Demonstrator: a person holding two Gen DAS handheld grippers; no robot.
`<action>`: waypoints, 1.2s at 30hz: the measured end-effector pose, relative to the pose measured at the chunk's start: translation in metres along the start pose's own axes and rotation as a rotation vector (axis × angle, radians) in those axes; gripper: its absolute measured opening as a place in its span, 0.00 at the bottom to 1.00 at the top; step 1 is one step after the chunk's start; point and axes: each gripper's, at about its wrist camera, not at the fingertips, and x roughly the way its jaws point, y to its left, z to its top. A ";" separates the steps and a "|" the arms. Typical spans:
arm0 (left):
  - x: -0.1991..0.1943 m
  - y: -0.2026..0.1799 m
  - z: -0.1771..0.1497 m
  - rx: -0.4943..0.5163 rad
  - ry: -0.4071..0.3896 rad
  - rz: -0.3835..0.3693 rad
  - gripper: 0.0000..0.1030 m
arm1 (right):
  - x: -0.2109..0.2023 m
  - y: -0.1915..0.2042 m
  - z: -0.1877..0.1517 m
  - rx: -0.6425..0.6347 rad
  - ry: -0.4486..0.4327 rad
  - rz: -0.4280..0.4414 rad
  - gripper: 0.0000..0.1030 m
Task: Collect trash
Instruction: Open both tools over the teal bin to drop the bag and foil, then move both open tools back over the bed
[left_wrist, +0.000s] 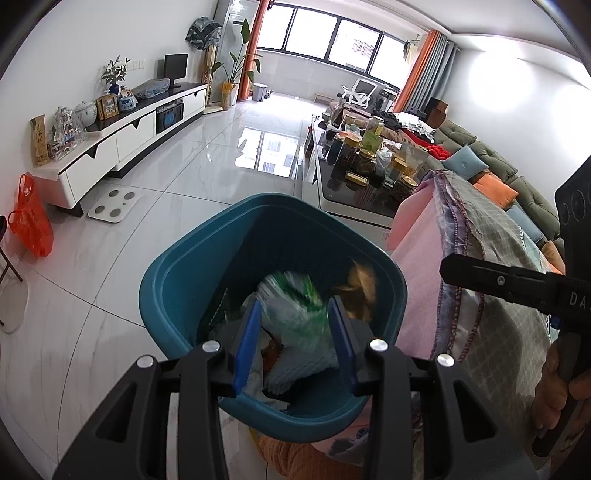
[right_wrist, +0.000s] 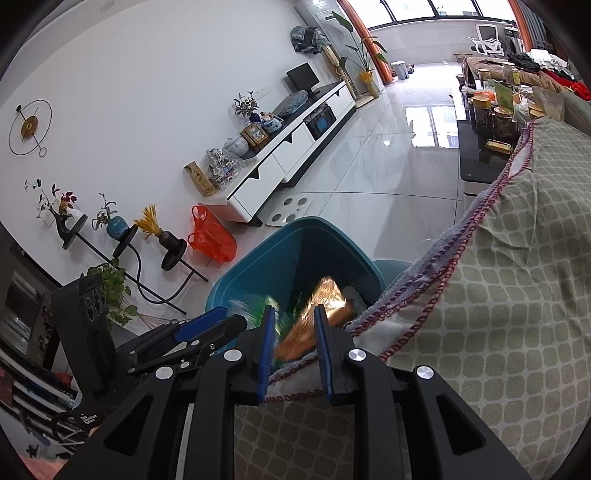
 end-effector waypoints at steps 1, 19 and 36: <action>0.000 0.000 0.000 -0.002 0.002 -0.002 0.40 | 0.000 0.000 0.000 0.001 -0.001 0.000 0.22; -0.043 -0.016 -0.005 0.050 -0.134 -0.037 0.91 | -0.050 -0.005 -0.021 -0.051 -0.114 -0.045 0.61; -0.074 -0.119 -0.032 0.157 -0.266 -0.105 0.97 | -0.171 -0.021 -0.103 -0.072 -0.435 -0.408 0.97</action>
